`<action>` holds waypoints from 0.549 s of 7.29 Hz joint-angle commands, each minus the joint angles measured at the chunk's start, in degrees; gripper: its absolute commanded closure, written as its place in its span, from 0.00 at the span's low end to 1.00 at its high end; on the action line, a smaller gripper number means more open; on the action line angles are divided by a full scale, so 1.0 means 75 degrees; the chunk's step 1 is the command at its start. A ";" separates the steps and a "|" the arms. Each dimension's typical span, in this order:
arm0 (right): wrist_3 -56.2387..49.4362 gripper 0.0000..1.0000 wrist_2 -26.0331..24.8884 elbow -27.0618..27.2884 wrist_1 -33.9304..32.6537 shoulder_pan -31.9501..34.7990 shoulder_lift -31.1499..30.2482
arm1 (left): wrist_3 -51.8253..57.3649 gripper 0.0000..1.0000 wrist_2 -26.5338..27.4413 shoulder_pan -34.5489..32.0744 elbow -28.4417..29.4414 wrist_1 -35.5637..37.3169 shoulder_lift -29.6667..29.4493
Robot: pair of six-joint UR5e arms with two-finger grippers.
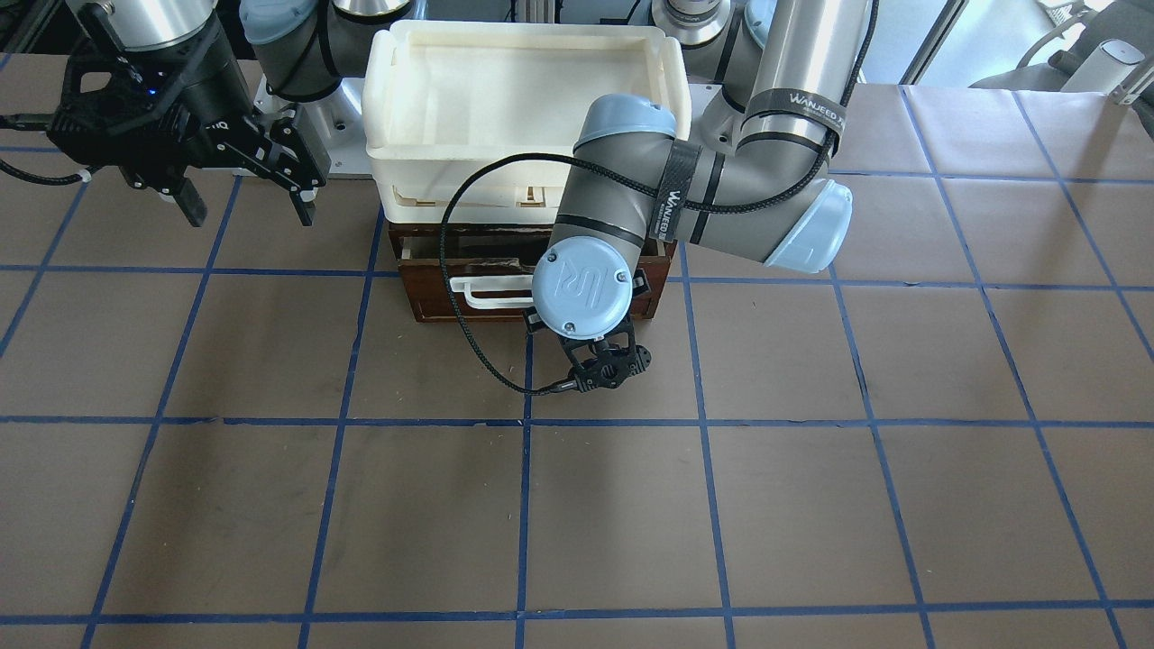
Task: Put scissors in drawer and close it
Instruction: 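Press the drawer fully shut with the left gripper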
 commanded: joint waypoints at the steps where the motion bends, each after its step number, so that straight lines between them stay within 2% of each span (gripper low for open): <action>1: -0.0004 0.00 0.0000 0.0000 -0.0005 0.0000 0.0000 | -0.0030 0.00 -0.0012 -0.0075 -0.0013 -0.0170 0.0015; 4: -0.0004 0.00 0.0000 0.0000 0.0006 0.0000 0.0000 | -0.0030 0.00 0.0000 -0.0075 -0.0059 -0.0405 0.0178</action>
